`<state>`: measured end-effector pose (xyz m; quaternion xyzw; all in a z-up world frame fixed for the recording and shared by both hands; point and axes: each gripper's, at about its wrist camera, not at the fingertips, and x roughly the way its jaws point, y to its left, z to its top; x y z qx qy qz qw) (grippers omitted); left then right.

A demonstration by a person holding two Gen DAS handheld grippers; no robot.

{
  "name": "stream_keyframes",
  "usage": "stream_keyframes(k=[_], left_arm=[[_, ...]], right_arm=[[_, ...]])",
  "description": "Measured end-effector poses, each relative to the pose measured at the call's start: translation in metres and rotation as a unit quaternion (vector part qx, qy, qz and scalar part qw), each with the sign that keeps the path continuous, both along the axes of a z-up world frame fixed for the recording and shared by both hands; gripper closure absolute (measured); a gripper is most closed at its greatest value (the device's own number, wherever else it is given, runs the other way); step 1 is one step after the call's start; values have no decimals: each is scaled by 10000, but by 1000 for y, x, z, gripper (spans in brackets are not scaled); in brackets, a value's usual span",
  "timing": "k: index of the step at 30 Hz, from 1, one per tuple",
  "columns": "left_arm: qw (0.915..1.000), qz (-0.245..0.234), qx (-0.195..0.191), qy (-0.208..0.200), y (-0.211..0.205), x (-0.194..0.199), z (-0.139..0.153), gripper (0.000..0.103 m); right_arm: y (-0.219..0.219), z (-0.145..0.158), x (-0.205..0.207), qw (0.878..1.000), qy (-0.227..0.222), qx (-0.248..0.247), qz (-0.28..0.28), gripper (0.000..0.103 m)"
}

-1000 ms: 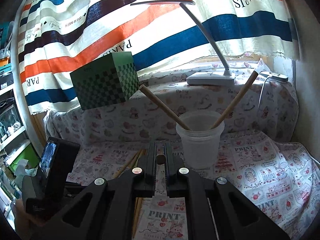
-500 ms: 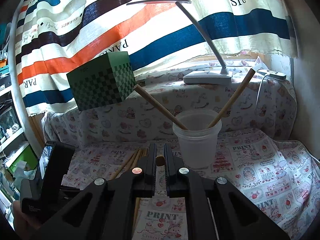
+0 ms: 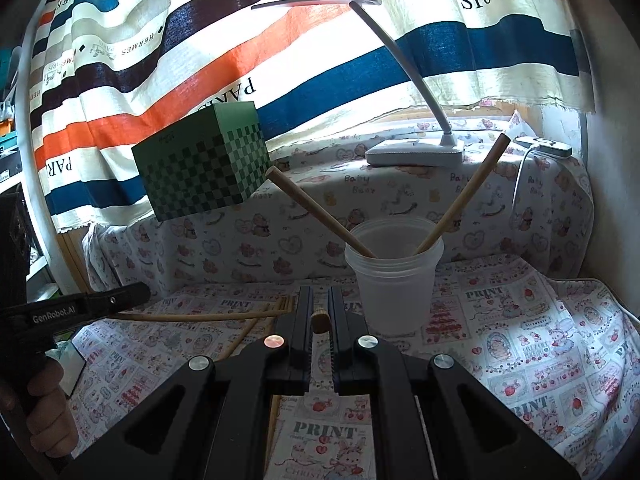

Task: Organize utensils
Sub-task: 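Grasp and lift a wooden stick with the left tool while the right tool holds its stick, then lower both held sticks into the clear cup and open both tools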

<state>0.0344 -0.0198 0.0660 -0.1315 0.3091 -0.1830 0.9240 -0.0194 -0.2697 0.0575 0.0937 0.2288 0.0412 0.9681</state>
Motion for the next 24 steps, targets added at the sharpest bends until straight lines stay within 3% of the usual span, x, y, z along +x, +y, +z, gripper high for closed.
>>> stream_keyframes(k=[5,9,14,24], left_arm=[[9980,271,66,-575,2,-10,11,100],[9953,-79,-116,-961,3,-24,19,100],[9890,-43,120,-1476,-4,-41,29,100],[9838,-203,166,-1774,-10,-52,38,100]], right_arm=[[0,0,0,10000,-18,4,-9,95],[-3,3,-4,9998,-121,62,-120,95],[-5,12,-16,9988,-456,180,-74,95],[-11,23,-29,9958,-821,410,16,95]])
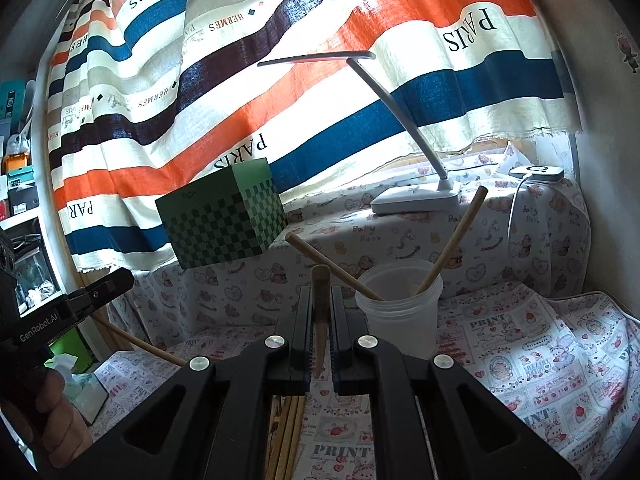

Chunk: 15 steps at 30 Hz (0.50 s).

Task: Organize utensils
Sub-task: 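Lower both held sticks into the clear cup and open both tools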

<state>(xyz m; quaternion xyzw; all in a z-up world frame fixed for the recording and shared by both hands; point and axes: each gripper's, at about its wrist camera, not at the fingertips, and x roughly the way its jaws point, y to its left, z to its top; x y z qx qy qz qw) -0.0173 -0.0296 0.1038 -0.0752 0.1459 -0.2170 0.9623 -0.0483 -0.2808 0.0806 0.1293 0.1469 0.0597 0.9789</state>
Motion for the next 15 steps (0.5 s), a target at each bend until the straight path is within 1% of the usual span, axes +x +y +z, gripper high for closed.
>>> stream_keyframes(k=[6,9,12,15], left_arm=[[9997,83,133,173,-6,16,18,100],[9993,25,228,292,-14,28,33,100],[9982,18,357,478,-25,43,48,100],[9975,-60,404,573,-37,54,63,100]], right_arm=[[-4,4,-1,9999,-50,105,109,95],[-11,10,1,9992,-11,227,323,95],[-16,22,1,9995,29,203,226,95],[-26,40,-1,9995,78,211,237,95]])
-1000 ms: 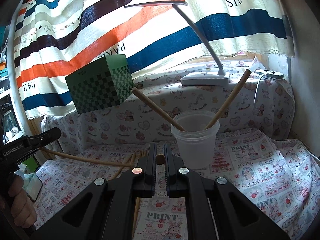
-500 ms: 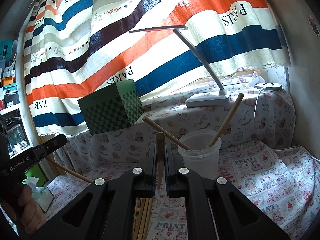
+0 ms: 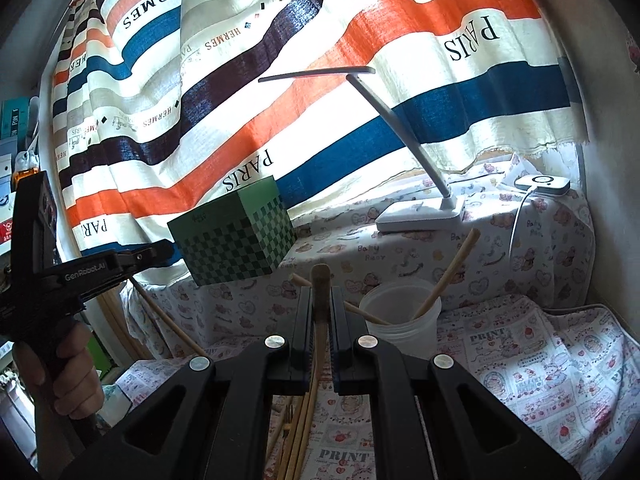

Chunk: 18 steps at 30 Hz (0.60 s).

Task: Organize utensils
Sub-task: 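Lower both held sticks into the clear cup and open both tools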

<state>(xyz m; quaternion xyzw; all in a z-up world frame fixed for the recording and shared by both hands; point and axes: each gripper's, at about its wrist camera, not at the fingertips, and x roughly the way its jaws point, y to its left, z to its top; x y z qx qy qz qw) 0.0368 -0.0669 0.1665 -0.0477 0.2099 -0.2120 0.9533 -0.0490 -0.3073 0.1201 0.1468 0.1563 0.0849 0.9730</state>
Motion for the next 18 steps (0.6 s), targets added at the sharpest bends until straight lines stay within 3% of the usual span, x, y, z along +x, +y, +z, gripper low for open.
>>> stream_keyframes(k=[7,18], left_arm=[[9998,-161,-22,-73,-32,14,23,100],[9979,-65,118,-637,-68,18,63,100]], right_arm=[[-15,53,-2,9963,-147,-691,-485,95],[-43,79,34,9956,-79,-471,-803,95]])
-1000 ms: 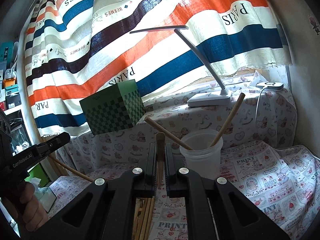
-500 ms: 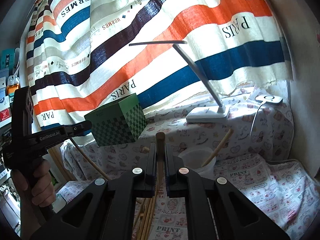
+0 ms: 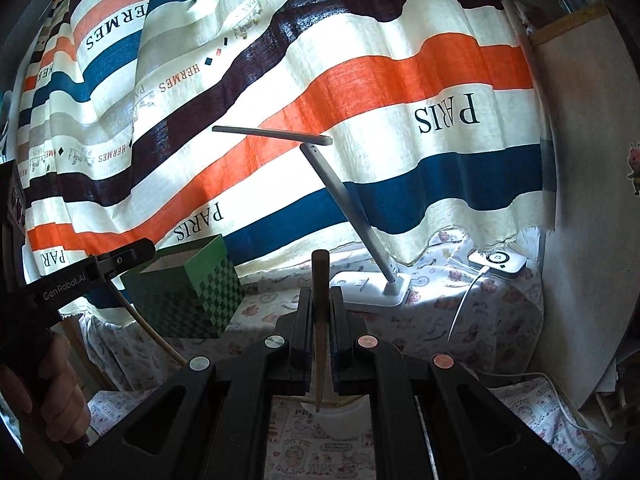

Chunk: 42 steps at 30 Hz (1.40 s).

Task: Organize utensils
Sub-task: 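Lower both held sticks into the clear cup and open both tools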

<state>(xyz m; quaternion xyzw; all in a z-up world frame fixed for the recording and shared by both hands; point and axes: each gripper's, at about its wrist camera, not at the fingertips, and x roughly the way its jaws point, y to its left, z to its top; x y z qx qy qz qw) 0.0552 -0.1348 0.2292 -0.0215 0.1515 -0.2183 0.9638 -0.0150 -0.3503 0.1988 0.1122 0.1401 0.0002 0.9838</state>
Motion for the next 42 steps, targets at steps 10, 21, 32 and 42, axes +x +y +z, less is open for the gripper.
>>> stream_keyframes(k=[10,21,32,42], left_arm=[[9992,-156,-340,-135,-23,34,6,100],[9994,-196,-277,57,-46,65,-40,100],[9955,-405,425,746,-81,89,-71,100],[9980,1,293,561,-49,85,-62,65]], right_arm=[[-9,13,12,9998,-103,-194,-30,95],[-10,-40,62,9961,772,-43,420,95],[-8,-54,94,9891,1285,-260,674,95],[-20,-52,101,9888,1369,-250,538,84]])
